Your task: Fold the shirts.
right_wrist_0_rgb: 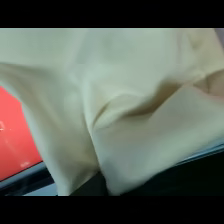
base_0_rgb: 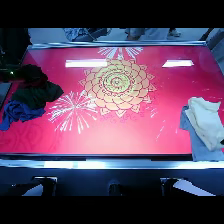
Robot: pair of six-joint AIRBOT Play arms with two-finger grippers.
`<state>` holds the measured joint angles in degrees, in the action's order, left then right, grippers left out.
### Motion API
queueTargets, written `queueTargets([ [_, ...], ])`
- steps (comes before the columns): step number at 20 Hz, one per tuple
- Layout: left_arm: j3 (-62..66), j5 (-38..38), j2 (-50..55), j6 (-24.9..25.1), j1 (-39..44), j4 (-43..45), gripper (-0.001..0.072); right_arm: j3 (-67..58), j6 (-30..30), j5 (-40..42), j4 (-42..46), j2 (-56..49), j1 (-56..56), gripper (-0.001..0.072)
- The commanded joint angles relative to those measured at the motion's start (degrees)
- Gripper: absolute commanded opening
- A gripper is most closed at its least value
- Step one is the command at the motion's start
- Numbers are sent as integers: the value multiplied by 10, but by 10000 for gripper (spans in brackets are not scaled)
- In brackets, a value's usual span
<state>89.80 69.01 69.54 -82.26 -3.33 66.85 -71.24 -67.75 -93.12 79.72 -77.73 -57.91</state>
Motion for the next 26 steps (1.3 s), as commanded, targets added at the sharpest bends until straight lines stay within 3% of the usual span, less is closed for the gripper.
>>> queueTargets([
  [1, 0, 0, 0, 0, 0, 0, 37, 97, 5, 70, 66, 14, 0, 44],
  [2, 0, 0, 0, 0, 0, 0, 37, 109, 4, 84, 59, 14, 0, 57],
  [3, 0, -1, 0, 0, 0, 0, 36, 115, 4, 93, 52, 14, 0, 167],
  [5, 0, -2, 0, 0, 0, 0, 37, 113, 10, 95, 55, 17, 0, 690],
  [9, 19, -3, -5, 0, 0, -26, 36, 14, 63, 96, 101, 42, 0, 705],
  [11, 63, -31, -4, 5, 0, -15, 35, -115, 102, 145, 45, 54, 7, 683],
  [13, 118, -85, 2, 3, 17, 80, 33, -226, 154, 245, -24, 75, 63, 680],
  [15, 141, -101, 18, -77, 55, 242, 33, -279, 153, 340, -43, 99, 167, 680],
  [16, 139, -85, 29, -104, 71, 300, 35, -282, 139, 361, -42, 107, 228, 680],
  [17, 133, -54, 44, -113, 81, 325, 37, -281, 127, 330, -30, 106, 295, 680],
  [18, 121, -6, 62, -113, 83, 326, 102, -274, 116, 270, 3, 94, 360, 678],
  [20, 61, 130, 98, -138, 83, 324, 509, -242, 78, 125, 48, 49, 448, 670],
  [21, 3, 181, 107, -154, 83, 322, 567, -210, 63, 73, 40, 24, 479, 669],
  [22, -64, 188, 101, -151, 83, 309, 565, -181, 62, 43, 23, 5, 501, 669],
  [23, -137, 164, 78, -148, 84, 293, 565, -154, 60, 34, 10, -9, 520, 669],
  [26, -296, 50, -2, -205, 89, 276, 565, -110, 22, 77, 9, -17, 557, 673],
])
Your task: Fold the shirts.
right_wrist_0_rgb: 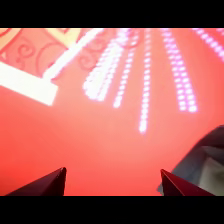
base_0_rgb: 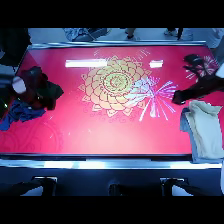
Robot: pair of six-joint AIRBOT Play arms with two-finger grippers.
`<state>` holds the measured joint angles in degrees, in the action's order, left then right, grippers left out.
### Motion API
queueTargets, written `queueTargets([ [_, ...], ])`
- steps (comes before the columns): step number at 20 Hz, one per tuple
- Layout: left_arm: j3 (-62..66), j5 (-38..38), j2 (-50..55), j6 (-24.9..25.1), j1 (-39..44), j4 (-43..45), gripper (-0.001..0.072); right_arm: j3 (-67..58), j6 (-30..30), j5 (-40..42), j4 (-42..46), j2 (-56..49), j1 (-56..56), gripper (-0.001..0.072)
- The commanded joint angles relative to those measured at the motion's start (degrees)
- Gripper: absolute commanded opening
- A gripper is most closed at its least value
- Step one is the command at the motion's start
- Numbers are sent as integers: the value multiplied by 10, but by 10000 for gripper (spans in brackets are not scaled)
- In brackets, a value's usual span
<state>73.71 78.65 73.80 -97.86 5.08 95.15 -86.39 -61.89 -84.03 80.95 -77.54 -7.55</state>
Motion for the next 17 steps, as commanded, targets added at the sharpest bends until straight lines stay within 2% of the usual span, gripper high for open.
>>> queueTargets([
  [1, -161, -66, -60, -57, 8, -7, 566, 43, -44, -2, -2, -20, 61, 672],
  [17, -167, -67, -64, -51, 7, -5, 565, 43, -44, 2, -2, -20, 61, 672],
])
